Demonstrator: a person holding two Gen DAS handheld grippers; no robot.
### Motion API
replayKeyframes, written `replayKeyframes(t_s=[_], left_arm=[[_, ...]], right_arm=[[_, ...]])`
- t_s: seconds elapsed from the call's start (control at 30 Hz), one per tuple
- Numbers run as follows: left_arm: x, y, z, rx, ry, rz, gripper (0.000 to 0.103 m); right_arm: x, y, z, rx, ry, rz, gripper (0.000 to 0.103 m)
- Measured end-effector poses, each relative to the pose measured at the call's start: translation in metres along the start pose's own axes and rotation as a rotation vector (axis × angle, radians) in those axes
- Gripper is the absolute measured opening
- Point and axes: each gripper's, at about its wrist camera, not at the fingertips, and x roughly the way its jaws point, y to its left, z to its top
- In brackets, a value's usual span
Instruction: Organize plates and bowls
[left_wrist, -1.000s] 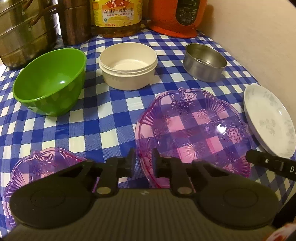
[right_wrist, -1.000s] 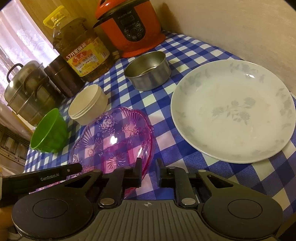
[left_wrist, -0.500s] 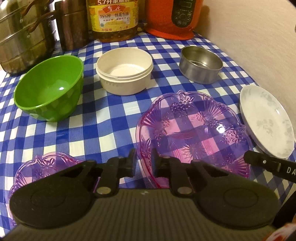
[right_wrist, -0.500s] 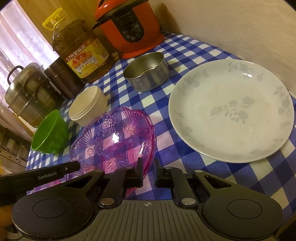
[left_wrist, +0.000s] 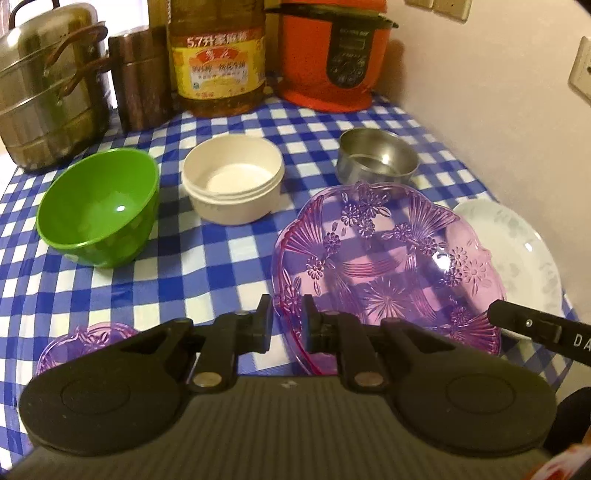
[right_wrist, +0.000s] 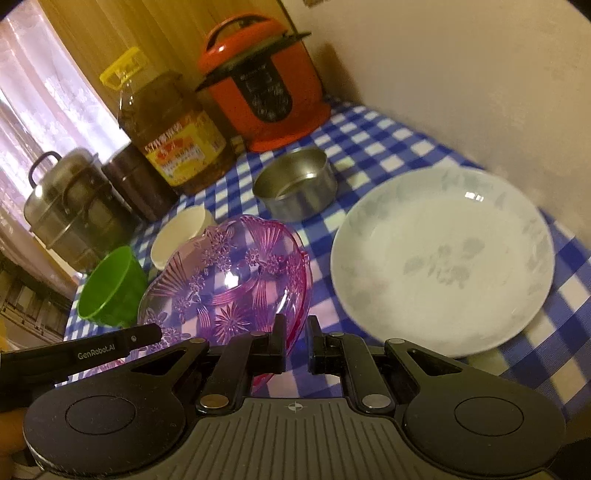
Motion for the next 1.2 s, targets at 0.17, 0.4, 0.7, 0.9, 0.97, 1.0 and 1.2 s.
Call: replayKeyframes(t_s=[0.17, 0.4, 0.7, 0.9, 0.97, 1.0, 1.2], left_arm=[[-0.005, -0.018, 0.006, 0.006, -0.017, -0.020, 0.014], [-0.002, -0.051, 0.015, 0.015, -0.033, -0.058, 0.014], [0.014, -0.096, 0.020, 0.041, -0.023, -0.113, 0.014], [0.024, -0.116, 0.022, 0.051, -0.012, -0.137, 0.013], [0.027, -0.121, 0.023, 0.055, -0.008, -0.144, 0.013], [0.029, -0.123, 0.023, 0.057, -0.005, -0.146, 0.013], [0.038, -0.135, 0.021, 0.064, 0.012, -0.152, 0.013]], right_arm=[[-0.014, -0.007, 0.009, 0.001, -0.031, -0.016, 0.010], [-0.030, -0.030, 0.023, 0.007, -0.068, -0.050, 0.010], [-0.044, -0.071, 0.035, 0.046, -0.079, -0.107, 0.010], [-0.047, -0.092, 0.040, 0.069, -0.072, -0.131, 0.010], [-0.048, -0.098, 0.041, 0.074, -0.074, -0.136, 0.010], [-0.048, -0.101, 0.042, 0.074, -0.075, -0.138, 0.010], [-0.045, -0.114, 0.041, 0.082, -0.063, -0.150, 0.010]])
